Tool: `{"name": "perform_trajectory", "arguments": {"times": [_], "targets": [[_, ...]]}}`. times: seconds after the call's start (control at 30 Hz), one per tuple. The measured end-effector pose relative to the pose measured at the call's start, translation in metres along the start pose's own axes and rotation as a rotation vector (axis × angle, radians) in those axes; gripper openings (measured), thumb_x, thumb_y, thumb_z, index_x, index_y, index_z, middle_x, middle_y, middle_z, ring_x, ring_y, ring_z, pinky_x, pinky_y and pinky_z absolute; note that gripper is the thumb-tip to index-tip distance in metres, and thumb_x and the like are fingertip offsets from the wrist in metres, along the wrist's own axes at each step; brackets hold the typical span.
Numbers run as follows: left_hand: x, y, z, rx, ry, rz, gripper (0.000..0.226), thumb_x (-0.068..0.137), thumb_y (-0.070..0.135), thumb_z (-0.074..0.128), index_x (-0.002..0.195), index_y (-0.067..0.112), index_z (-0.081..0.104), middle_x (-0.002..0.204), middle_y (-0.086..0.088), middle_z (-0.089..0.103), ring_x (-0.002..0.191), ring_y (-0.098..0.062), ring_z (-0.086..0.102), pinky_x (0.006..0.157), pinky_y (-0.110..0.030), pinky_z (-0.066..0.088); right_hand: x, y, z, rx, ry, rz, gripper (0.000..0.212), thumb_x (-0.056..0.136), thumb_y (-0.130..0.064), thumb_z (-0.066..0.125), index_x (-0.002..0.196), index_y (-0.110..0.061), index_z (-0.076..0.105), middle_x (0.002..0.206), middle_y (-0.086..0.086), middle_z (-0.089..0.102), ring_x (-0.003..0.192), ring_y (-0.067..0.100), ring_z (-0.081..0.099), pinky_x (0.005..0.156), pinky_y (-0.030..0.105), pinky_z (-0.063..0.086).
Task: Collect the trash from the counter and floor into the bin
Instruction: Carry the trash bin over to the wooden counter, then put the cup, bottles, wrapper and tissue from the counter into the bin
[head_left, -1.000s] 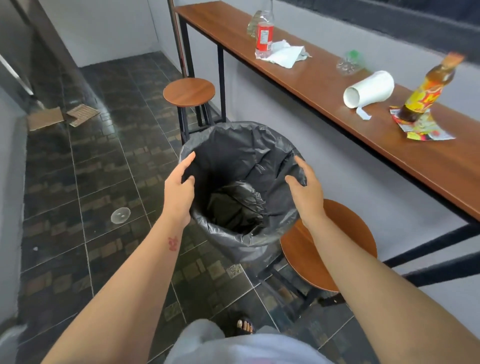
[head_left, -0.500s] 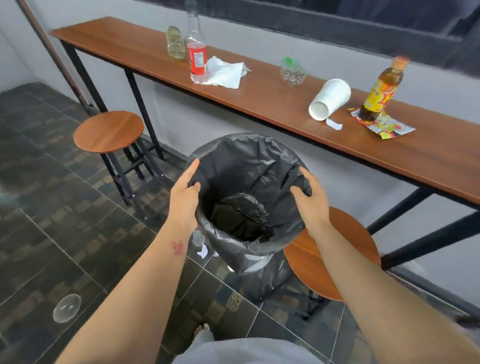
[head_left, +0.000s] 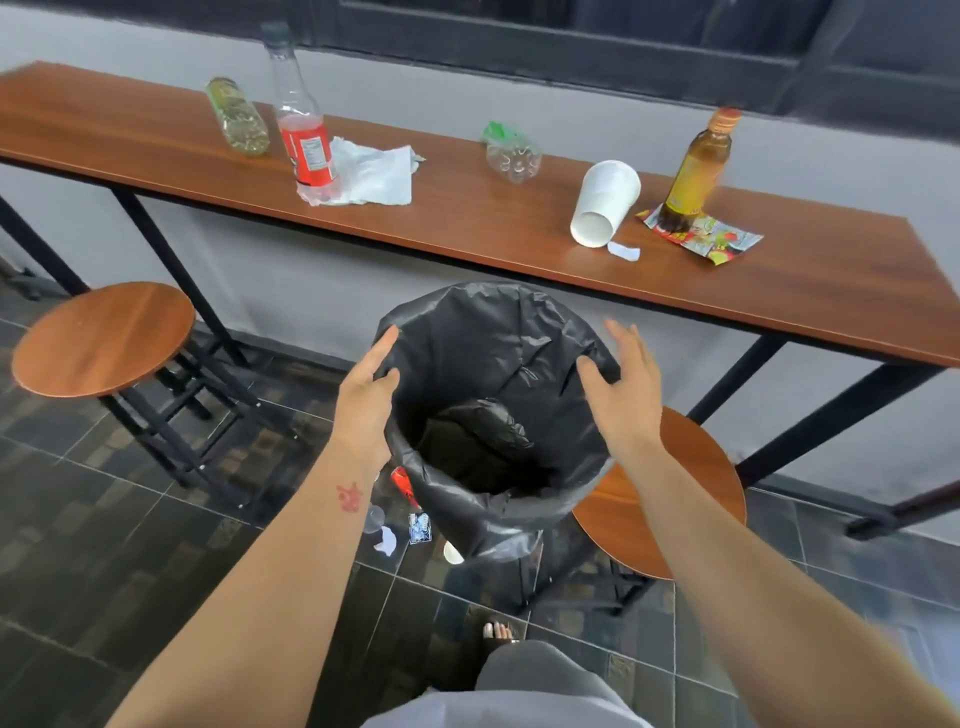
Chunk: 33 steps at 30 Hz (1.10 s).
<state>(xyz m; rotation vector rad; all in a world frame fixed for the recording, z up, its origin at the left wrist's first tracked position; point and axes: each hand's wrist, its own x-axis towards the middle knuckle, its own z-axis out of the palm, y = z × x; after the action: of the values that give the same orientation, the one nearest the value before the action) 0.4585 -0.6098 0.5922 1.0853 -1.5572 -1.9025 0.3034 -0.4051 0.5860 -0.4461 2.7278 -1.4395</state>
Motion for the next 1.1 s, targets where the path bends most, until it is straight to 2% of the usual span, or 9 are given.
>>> {"name": "perform_trajectory", "arguments": {"times": [0.13, 0.37, 0.47, 0.6, 0.67, 0.77, 0.9, 1.03, 1.1], "targets": [[0.013, 0.001, 0.005, -0.020, -0.060, -0.047, 0.050, 0.103, 0.007, 0.047, 0.121, 0.050, 0.066, 0.143, 0.009, 0.055, 0.131, -0.021, 0.053, 0.107, -0.046, 0.046, 0.033, -0.018, -0.003, -0.025, 0.120, -0.100, 0.060, 0.092, -0.037, 0.061, 0.146, -0.030, 0.037, 0.156, -0.007, 0.032, 0.143, 0.015, 0.024, 0.112, 0.033, 0.028], [0.029, 0.003, 0.020, -0.111, -0.084, -0.091, 0.050, 0.104, 0.002, 0.043, 0.128, 0.039, 0.065, 0.130, 0.009, 0.063, 0.110, -0.017, 0.067, 0.091, -0.040, 0.058, 0.096, -0.050, 0.001, -0.298, 0.458, -0.209, 0.063, 0.080, -0.053, 0.061, 0.132, -0.019, 0.051, 0.131, 0.003, 0.053, 0.120, 0.026, 0.047, 0.094, 0.040, 0.037], [0.037, 0.002, 0.025, -0.123, -0.071, -0.094, 0.051, 0.103, 0.000, 0.043, 0.127, 0.038, 0.067, 0.131, 0.007, 0.064, 0.110, -0.019, 0.068, 0.091, -0.041, 0.058, 0.123, -0.057, 0.011, -0.352, 0.411, -0.212, 0.079, 0.076, -0.059, 0.063, 0.140, -0.016, 0.044, 0.141, 0.012, 0.048, 0.127, 0.033, 0.045, 0.098, 0.045, 0.040], [0.044, 0.001, 0.026, -0.115, -0.069, -0.082, 0.050, 0.102, 0.001, 0.045, 0.125, 0.040, 0.068, 0.134, 0.004, 0.063, 0.114, -0.022, 0.066, 0.095, -0.045, 0.055, 0.152, -0.060, 0.023, -0.425, 0.183, -0.094, 0.097, 0.079, -0.065, 0.062, 0.154, -0.025, 0.015, 0.158, 0.022, 0.016, 0.140, 0.042, 0.028, 0.111, 0.050, 0.029], [0.046, 0.002, 0.026, -0.095, -0.065, -0.082, 0.051, 0.103, 0.002, 0.045, 0.124, 0.042, 0.068, 0.136, 0.004, 0.061, 0.118, -0.022, 0.064, 0.097, -0.047, 0.054, 0.162, -0.064, 0.027, -0.448, 0.168, -0.090, 0.097, 0.080, -0.066, 0.059, 0.155, -0.030, 0.009, 0.159, 0.025, 0.011, 0.139, 0.044, 0.030, 0.111, 0.048, 0.030], [0.047, 0.004, 0.026, -0.074, -0.057, -0.078, 0.051, 0.103, 0.003, 0.045, 0.123, 0.044, 0.067, 0.139, 0.006, 0.059, 0.121, -0.021, 0.061, 0.098, -0.045, 0.053, 0.169, -0.068, 0.032, -0.396, 0.152, -0.117, 0.082, 0.088, -0.056, 0.058, 0.154, -0.037, 0.013, 0.158, 0.024, 0.014, 0.135, 0.043, 0.038, 0.110, 0.045, 0.033], [0.049, 0.008, 0.027, -0.074, -0.058, -0.074, 0.050, 0.103, 0.002, 0.044, 0.125, 0.041, 0.067, 0.136, 0.005, 0.061, 0.117, -0.019, 0.063, 0.094, -0.041, 0.056, 0.165, -0.064, 0.031, -0.286, 0.150, -0.213, 0.064, 0.091, -0.025, 0.060, 0.147, -0.036, 0.032, 0.158, 0.019, 0.017, 0.127, 0.040, 0.046, 0.101, 0.040, 0.042], [0.047, 0.013, 0.027, -0.084, -0.064, -0.082, 0.050, 0.103, 0.002, 0.043, 0.127, 0.039, 0.066, 0.132, 0.006, 0.063, 0.112, -0.017, 0.065, 0.086, -0.036, 0.059, 0.157, -0.063, 0.023, -0.124, 0.205, -0.347, 0.063, 0.087, -0.013, 0.060, 0.145, -0.030, 0.040, 0.158, 0.014, 0.020, 0.137, 0.033, 0.036, 0.104, 0.041, 0.043], [0.045, 0.015, 0.025, -0.094, -0.070, -0.085, 0.050, 0.103, 0.001, 0.043, 0.128, 0.038, 0.066, 0.131, 0.006, 0.064, 0.110, -0.017, 0.066, 0.086, -0.036, 0.059, 0.146, -0.066, 0.018, -0.095, 0.204, -0.481, 0.061, 0.088, -0.013, 0.060, 0.144, -0.028, 0.043, 0.158, 0.014, 0.020, 0.141, 0.031, 0.030, 0.104, 0.034, 0.040]]}}
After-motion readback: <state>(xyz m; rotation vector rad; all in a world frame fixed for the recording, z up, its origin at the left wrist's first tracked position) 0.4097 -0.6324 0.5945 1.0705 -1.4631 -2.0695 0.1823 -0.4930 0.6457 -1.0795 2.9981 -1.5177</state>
